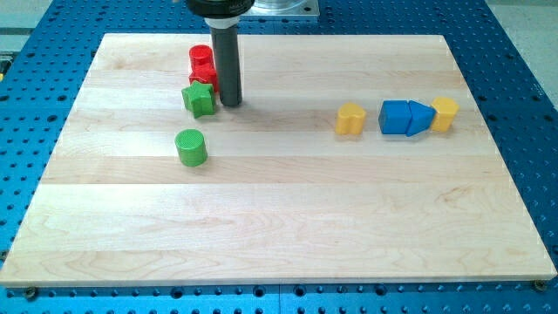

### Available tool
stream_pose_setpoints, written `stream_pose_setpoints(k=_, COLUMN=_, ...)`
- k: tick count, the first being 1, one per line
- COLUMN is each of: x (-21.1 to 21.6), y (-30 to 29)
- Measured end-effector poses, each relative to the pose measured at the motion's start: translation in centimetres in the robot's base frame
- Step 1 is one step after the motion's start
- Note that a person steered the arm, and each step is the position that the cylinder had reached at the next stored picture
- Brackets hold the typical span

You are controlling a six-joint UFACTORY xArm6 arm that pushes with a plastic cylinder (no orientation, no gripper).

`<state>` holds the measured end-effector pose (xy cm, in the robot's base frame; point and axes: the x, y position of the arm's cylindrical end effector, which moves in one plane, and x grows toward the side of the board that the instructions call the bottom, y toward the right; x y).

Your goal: Place the green star vertically above the green circle

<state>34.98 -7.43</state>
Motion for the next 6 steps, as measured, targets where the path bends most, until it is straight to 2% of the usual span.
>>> stream_pose_setpoints(k=2, x=-3.1, y=-1.9)
stream_pose_setpoints(k=3, x=-3.1, y=-1.6)
stream_pose_setpoints(k=4, x=-1.8, y=3.3)
stream_pose_setpoints(k=5, x=0.5, y=2.0)
stream_pose_setpoints(k=6, x=0.5, y=-1.1)
